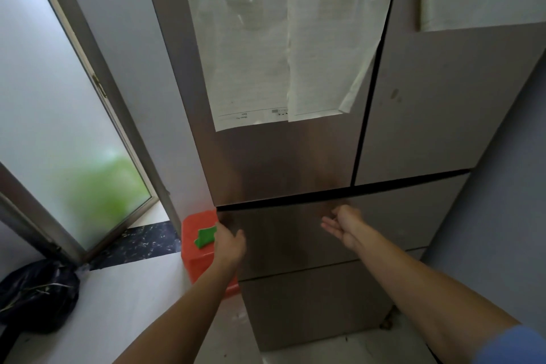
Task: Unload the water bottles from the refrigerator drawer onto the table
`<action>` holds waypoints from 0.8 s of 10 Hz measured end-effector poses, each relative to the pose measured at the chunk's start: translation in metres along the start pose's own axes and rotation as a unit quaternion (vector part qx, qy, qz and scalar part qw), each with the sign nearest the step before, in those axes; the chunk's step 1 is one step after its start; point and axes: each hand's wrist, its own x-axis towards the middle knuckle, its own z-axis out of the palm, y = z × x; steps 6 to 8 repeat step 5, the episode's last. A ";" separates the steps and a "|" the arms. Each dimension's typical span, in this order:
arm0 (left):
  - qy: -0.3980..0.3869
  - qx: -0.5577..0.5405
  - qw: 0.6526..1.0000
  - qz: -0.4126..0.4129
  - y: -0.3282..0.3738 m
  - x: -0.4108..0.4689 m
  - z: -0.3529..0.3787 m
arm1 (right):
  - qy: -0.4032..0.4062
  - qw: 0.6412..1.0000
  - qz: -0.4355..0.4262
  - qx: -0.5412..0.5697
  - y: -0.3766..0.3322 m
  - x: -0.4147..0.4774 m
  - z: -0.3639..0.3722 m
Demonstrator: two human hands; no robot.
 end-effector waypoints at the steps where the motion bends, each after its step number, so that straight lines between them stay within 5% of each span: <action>1: 0.007 -0.016 1.000 -0.002 -0.002 0.001 0.009 | -0.021 1.000 0.013 0.001 0.001 0.007 0.001; 3: 0.029 -0.069 0.997 0.019 0.023 -0.024 -0.008 | -0.052 0.998 0.009 -0.039 0.007 0.015 -0.006; 5: 0.156 -0.069 0.978 0.119 0.085 -0.040 -0.025 | -0.055 0.967 -0.059 -0.240 0.008 0.015 -0.026; 8: 0.156 -0.069 0.978 0.119 0.085 -0.040 -0.025 | -0.055 0.967 -0.059 -0.240 0.008 0.015 -0.026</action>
